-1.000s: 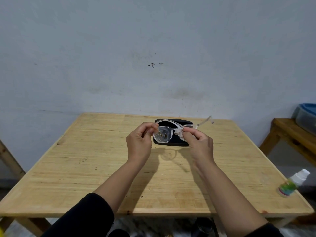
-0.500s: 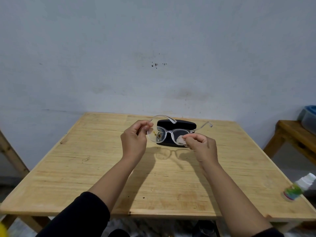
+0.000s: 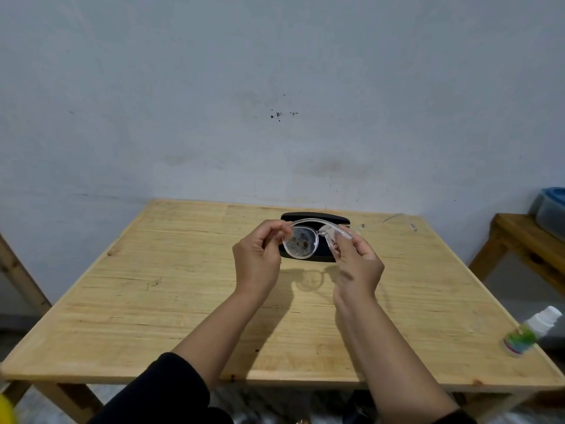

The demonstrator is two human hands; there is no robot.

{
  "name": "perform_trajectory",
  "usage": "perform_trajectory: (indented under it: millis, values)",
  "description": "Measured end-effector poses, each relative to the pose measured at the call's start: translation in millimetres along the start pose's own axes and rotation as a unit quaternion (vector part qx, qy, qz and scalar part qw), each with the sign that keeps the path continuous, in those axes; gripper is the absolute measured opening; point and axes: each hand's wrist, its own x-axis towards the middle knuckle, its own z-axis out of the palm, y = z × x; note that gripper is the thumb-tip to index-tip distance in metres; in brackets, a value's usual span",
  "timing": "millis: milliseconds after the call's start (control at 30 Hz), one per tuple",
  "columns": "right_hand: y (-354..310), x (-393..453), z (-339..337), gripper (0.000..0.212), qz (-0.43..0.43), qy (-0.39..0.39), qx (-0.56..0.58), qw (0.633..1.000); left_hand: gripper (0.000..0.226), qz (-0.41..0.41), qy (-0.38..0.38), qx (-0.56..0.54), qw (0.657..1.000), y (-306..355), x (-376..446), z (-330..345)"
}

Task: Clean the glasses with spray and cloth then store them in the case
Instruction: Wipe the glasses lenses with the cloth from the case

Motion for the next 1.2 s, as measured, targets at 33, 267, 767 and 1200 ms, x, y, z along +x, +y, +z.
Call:
perform_trajectory:
  millis: [33,267,767,1200]
  values:
    - [-1,1,-1,0.009,-0.003,-0.017,-0.016,1.0,0.031,0.002,0.0,-0.001,1.0,0,1,0]
    - [-13,13,-4,0.015,-0.031,-0.131,-0.17,0.976,0.027,-0.002,0.002,0.007,1.0,1,2,-2]
    - [-10,10,-11,0.012,-0.049,-0.007,-0.188,0.981,0.027,-0.022,0.016,0.028,0.999,5,10,-11]
    - [-11,-6,14,0.019,-0.032,0.001,-0.026,0.999,0.033,0.003,-0.008,0.012,1.0,8,-5,5]
